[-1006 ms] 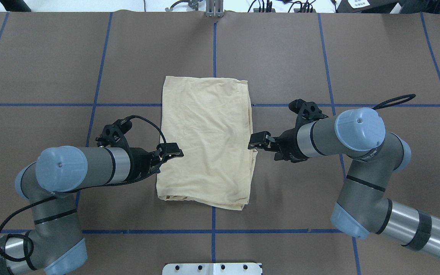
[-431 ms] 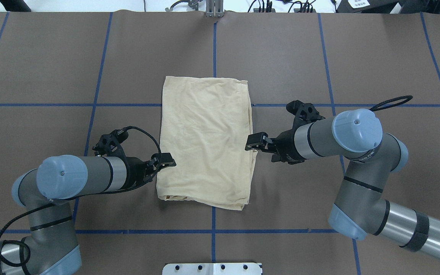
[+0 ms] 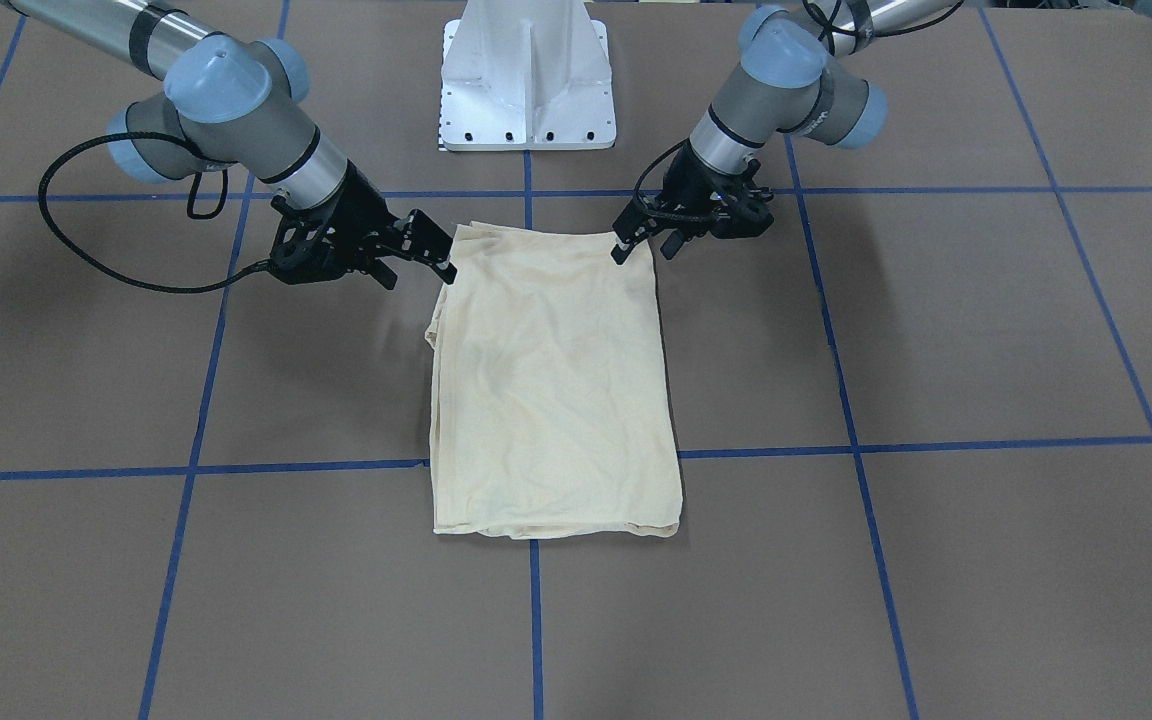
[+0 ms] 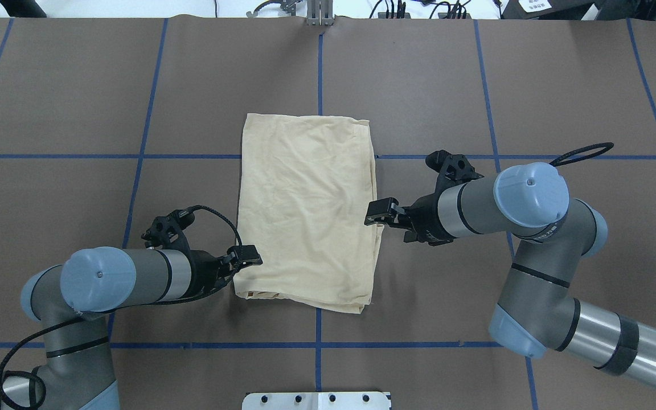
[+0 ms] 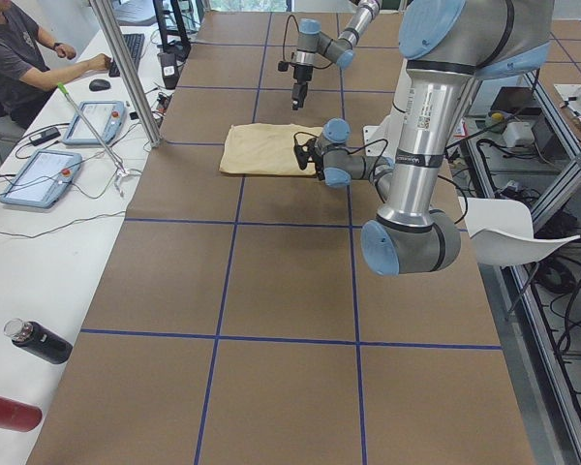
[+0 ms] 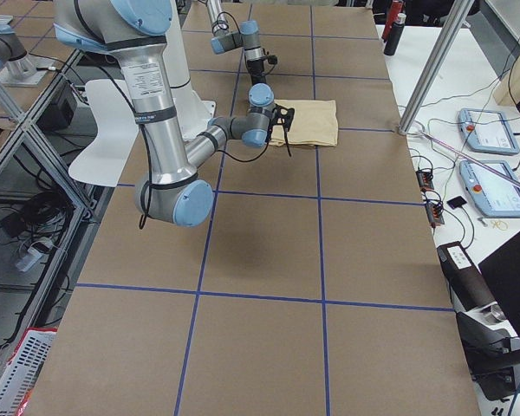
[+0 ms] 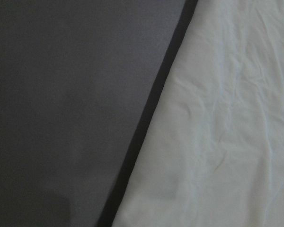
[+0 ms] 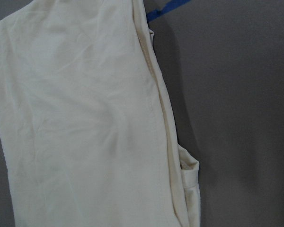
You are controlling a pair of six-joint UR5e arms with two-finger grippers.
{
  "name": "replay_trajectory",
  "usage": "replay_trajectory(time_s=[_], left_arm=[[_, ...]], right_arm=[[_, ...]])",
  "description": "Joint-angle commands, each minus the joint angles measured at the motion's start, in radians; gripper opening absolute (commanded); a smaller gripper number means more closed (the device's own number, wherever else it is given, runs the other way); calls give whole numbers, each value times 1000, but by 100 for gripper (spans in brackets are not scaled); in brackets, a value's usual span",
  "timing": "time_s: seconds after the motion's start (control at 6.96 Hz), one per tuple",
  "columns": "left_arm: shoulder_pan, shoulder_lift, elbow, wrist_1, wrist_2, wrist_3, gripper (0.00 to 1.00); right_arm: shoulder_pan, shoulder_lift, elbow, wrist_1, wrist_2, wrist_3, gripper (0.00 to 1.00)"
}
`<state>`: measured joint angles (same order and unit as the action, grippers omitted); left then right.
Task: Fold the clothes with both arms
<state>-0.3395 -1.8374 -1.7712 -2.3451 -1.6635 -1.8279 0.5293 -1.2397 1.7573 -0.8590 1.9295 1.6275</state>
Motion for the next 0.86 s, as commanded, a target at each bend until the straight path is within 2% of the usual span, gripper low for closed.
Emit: replay_trajectory(time_s=[0.0,0.14,0.29,0.72], left_arm=[[16,1,1,3,1,-2,99],[16,1,1,3,1,-2,95],[17,1,1,3,1,-2,81],[25,-9,-2,27,-2,-2,71]], right_arm=[[0,0,1,0,3,-2,100],[0,0,4,0,5,0,100],[0,0,5,0,5,-2,100],[1,0,5,2,6,-2,100]])
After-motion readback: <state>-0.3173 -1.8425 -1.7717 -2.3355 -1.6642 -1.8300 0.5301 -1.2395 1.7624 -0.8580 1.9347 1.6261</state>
